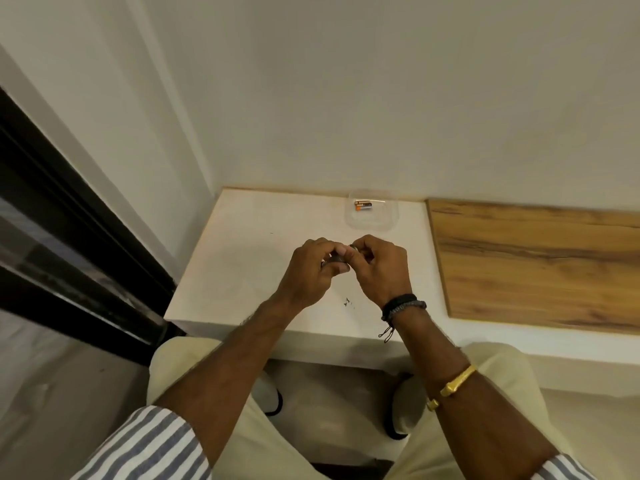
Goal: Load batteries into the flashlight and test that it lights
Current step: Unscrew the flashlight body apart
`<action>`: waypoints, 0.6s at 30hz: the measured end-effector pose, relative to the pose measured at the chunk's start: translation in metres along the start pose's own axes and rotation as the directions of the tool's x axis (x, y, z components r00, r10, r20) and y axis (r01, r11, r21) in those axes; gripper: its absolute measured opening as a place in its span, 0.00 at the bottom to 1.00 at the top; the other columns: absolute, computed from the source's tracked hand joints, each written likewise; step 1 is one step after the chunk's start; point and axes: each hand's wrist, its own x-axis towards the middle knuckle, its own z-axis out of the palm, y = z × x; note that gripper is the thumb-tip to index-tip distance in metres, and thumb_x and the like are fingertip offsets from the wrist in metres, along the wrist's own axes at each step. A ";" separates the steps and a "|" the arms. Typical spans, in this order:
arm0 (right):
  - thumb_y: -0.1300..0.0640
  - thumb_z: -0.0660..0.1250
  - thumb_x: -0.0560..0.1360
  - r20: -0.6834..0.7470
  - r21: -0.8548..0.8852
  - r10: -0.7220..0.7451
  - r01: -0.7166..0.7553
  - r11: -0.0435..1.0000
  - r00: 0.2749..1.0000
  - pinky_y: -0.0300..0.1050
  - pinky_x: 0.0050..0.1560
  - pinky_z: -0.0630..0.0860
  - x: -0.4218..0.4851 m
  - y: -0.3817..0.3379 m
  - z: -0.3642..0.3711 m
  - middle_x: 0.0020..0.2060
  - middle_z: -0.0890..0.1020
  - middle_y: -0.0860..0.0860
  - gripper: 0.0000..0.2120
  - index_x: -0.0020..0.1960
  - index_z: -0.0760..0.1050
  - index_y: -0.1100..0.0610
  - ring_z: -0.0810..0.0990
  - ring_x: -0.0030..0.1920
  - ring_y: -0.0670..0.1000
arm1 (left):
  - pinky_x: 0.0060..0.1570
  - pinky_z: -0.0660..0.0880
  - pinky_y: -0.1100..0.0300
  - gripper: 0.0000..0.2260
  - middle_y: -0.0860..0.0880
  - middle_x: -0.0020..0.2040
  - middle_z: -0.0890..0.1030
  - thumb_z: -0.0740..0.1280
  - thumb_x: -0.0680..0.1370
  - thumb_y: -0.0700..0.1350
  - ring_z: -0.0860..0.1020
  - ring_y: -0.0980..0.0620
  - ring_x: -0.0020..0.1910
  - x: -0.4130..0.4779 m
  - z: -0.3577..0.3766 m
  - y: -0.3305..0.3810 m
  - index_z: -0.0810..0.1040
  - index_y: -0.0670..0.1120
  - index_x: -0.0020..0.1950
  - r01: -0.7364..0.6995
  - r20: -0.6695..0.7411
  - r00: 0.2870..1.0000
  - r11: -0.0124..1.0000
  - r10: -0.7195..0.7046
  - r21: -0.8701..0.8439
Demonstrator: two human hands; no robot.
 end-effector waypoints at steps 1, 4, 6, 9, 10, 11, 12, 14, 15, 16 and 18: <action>0.45 0.71 0.77 -0.003 -0.003 -0.011 0.011 1.000 1.000 0.56 0.41 0.79 -0.002 0.000 -0.002 0.34 0.83 0.54 0.17 0.43 0.82 0.61 0.81 0.37 0.56 | 0.50 0.79 0.52 0.08 0.54 0.48 0.83 0.73 0.76 0.40 0.80 0.49 0.49 -0.001 0.000 0.002 0.83 0.45 0.54 0.009 0.010 1.000 1.000 -0.009 -0.025; 0.47 0.72 0.77 -0.010 -0.003 -0.040 0.040 0.999 0.999 0.55 0.40 0.79 -0.001 -0.001 -0.008 0.34 0.83 0.53 0.15 0.43 0.82 0.60 0.80 0.36 0.56 | 0.50 0.81 0.53 0.10 0.53 0.48 0.85 0.73 0.75 0.39 0.82 0.52 0.49 0.002 -0.004 0.006 0.84 0.45 0.56 0.040 0.046 0.998 0.994 -0.035 -0.098; 0.47 0.73 0.77 -0.014 -0.002 -0.051 0.050 0.999 0.999 0.54 0.40 0.80 0.001 -0.001 -0.010 0.34 0.83 0.53 0.15 0.43 0.82 0.60 0.81 0.37 0.55 | 0.52 0.82 0.53 0.10 0.54 0.50 0.85 0.73 0.76 0.39 0.83 0.54 0.50 0.004 -0.005 0.008 0.84 0.45 0.57 0.027 0.046 0.999 0.992 -0.021 -0.121; 0.48 0.72 0.77 -0.066 0.017 -0.012 0.013 1.000 0.998 0.52 0.42 0.81 0.002 -0.002 -0.009 0.35 0.84 0.52 0.13 0.46 0.83 0.59 0.82 0.38 0.53 | 0.56 0.80 0.51 0.11 0.50 0.56 0.84 0.70 0.80 0.43 0.82 0.52 0.55 0.004 -0.001 0.009 0.79 0.44 0.61 -0.017 0.081 0.996 0.996 0.024 -0.090; 0.48 0.72 0.77 -0.088 0.030 0.011 -0.008 1.000 0.996 0.52 0.42 0.81 0.003 -0.003 -0.007 0.35 0.84 0.51 0.13 0.46 0.82 0.58 0.82 0.38 0.53 | 0.57 0.80 0.50 0.12 0.48 0.58 0.83 0.68 0.81 0.46 0.81 0.50 0.57 0.003 0.001 0.009 0.76 0.44 0.63 -0.022 0.130 0.991 0.999 0.028 -0.043; 0.48 0.72 0.77 -0.103 0.041 0.033 -0.029 0.999 0.994 0.51 0.42 0.81 0.004 -0.004 -0.004 0.35 0.84 0.51 0.12 0.45 0.82 0.58 0.82 0.38 0.52 | 0.57 0.80 0.49 0.14 0.47 0.59 0.81 0.67 0.81 0.48 0.81 0.48 0.57 0.003 0.003 0.008 0.73 0.44 0.64 -0.025 0.169 0.985 0.999 0.021 0.021; 0.48 0.71 0.77 -0.105 0.046 0.052 -0.048 0.998 0.993 0.49 0.41 0.80 0.005 -0.005 -0.002 0.35 0.84 0.50 0.12 0.45 0.82 0.57 0.82 0.38 0.51 | 0.54 0.80 0.48 0.14 0.47 0.58 0.81 0.66 0.82 0.50 0.81 0.47 0.55 0.003 0.004 0.007 0.72 0.44 0.63 -0.021 0.178 0.984 0.995 0.005 0.093; 0.48 0.70 0.78 -0.075 0.043 0.065 -0.062 0.997 0.995 0.43 0.38 0.76 0.008 -0.004 0.002 0.34 0.83 0.48 0.13 0.44 0.82 0.58 0.80 0.36 0.47 | 0.44 0.80 0.48 0.14 0.46 0.51 0.83 0.62 0.83 0.53 0.82 0.45 0.46 0.007 0.003 0.006 0.72 0.43 0.60 -0.019 0.117 0.993 0.967 -0.011 0.255; 0.47 0.70 0.79 -0.057 0.040 0.060 -0.058 0.998 0.997 0.39 0.37 0.73 0.008 -0.003 0.002 0.32 0.81 0.46 0.14 0.44 0.82 0.58 0.79 0.35 0.44 | 0.40 0.79 0.49 0.15 0.46 0.46 0.84 0.61 0.83 0.54 0.82 0.45 0.41 0.009 0.001 0.005 0.73 0.42 0.58 -0.033 0.091 0.996 0.945 0.004 0.326; 0.47 0.69 0.79 -0.043 0.037 0.052 -0.051 0.998 0.998 0.35 0.36 0.70 0.009 -0.002 0.001 0.31 0.80 0.44 0.14 0.44 0.82 0.58 0.77 0.33 0.42 | 0.37 0.78 0.50 0.16 0.45 0.43 0.84 0.61 0.83 0.55 0.81 0.44 0.37 0.011 -0.001 0.005 0.74 0.42 0.56 -0.053 0.088 0.996 0.927 0.022 0.372; 0.48 0.69 0.80 -0.030 0.035 0.034 -0.033 0.999 0.999 0.32 0.35 0.67 0.010 0.001 0.001 0.30 0.78 0.42 0.15 0.44 0.82 0.59 0.75 0.32 0.41 | 0.36 0.77 0.51 0.16 0.45 0.41 0.84 0.62 0.83 0.55 0.80 0.43 0.35 0.016 -0.005 0.003 0.75 0.42 0.54 -0.080 0.127 0.991 0.913 0.032 0.400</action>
